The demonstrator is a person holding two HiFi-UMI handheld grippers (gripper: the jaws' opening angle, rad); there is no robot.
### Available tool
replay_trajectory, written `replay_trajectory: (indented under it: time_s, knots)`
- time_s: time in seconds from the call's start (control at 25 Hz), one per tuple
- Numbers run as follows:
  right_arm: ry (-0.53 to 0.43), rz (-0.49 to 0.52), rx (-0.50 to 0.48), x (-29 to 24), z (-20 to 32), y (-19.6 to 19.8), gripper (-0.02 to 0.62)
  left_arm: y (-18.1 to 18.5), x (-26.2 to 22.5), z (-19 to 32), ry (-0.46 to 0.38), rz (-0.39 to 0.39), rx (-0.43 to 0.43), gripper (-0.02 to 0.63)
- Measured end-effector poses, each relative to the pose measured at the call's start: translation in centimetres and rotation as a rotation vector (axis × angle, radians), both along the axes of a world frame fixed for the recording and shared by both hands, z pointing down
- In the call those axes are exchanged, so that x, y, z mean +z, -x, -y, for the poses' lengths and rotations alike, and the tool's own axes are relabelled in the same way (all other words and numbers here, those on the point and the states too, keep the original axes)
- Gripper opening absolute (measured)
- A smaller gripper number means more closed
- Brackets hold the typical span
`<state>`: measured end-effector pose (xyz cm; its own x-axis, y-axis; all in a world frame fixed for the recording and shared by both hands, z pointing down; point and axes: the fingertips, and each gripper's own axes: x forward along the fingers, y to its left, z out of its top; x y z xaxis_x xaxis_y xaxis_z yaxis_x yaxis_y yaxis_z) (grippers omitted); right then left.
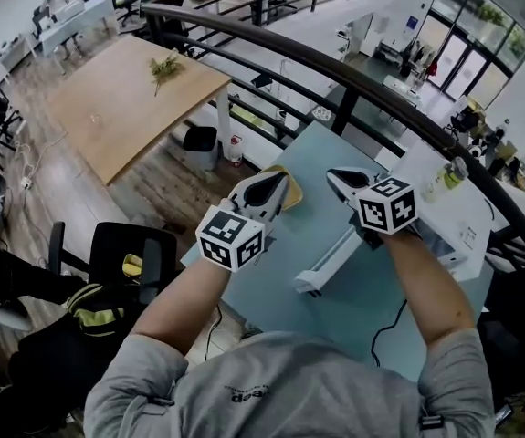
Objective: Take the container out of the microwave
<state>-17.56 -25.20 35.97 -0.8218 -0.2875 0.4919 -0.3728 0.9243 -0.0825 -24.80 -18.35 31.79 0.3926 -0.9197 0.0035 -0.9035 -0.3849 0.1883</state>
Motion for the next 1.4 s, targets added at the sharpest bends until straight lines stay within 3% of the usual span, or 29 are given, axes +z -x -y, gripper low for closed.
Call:
replay_trajectory:
  time_s: [0.36, 0.64, 0.96, 1.4]
  knots:
    - [-0.12, 0.096, 0.079, -6.4, -4.5, -11.1, 0.017, -8.9, -4.2, -3.7, -0.046, 0.029, 0.061, 0.015]
    - [-0.163, 0.134, 0.181, -8.2, -8.1, -20.3, 0.017, -16.5, -4.6, -6.9, -0.036, 0.019, 0.132, 0.015]
    - [-0.19, 0.179, 0.317, -7.7, -12.8, -29.8, 0.017, -24.6, -3.6, -10.6, -0.029, 0.046, 0.244, 0.015]
    - [-0.17, 0.23, 0.529, -2.8, -17.9, -38.9, 0.017, -33.0, 0.5, -13.5, 0.013, 0.065, 0.402, 0.015]
